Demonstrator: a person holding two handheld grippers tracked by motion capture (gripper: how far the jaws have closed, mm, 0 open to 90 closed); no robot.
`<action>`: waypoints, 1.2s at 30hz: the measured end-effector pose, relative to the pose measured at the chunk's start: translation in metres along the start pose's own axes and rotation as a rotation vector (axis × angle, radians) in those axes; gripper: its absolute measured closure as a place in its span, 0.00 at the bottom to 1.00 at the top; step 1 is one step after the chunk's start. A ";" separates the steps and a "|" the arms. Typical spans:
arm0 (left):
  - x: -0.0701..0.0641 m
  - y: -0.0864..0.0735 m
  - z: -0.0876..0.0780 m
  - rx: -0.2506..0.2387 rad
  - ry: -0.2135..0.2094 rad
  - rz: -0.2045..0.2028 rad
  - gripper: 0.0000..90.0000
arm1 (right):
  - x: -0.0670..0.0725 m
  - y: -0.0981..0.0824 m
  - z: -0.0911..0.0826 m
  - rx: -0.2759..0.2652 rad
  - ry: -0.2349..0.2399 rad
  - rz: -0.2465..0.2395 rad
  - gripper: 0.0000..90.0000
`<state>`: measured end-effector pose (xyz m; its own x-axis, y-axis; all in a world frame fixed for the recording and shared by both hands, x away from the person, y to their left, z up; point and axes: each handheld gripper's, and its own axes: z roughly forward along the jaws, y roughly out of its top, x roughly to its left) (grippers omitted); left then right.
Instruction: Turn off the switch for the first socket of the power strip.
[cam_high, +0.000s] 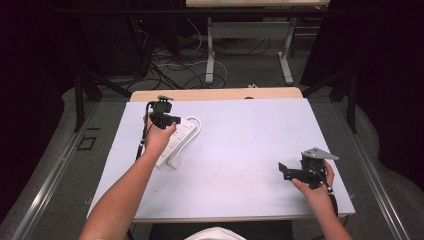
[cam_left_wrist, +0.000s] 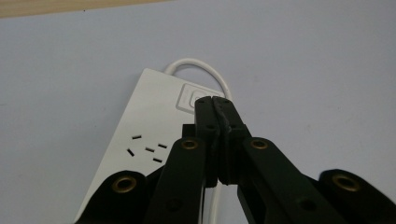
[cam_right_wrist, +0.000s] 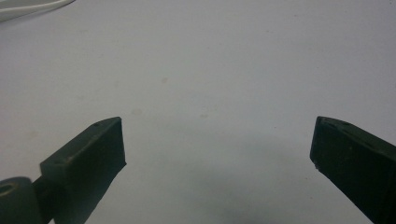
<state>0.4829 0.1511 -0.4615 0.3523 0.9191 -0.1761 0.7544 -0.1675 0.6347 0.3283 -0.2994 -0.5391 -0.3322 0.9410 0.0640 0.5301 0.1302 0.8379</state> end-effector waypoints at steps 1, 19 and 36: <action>0.000 0.000 0.001 0.006 0.004 -0.008 1.00 | 0.000 0.000 0.000 0.001 0.000 0.003 0.03; 0.006 -0.002 0.019 0.096 0.027 -0.023 1.00 | 0.000 0.000 0.000 0.010 0.009 0.006 0.03; 0.012 -0.008 0.030 0.138 0.037 -0.040 1.00 | 0.000 -0.001 0.001 0.013 0.011 0.008 0.03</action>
<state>0.4977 0.1524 -0.4906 0.3016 0.9381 -0.1703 0.8376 -0.1753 0.5174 0.3285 -0.2993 -0.5399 -0.3367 0.9385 0.0764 0.5430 0.1273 0.8301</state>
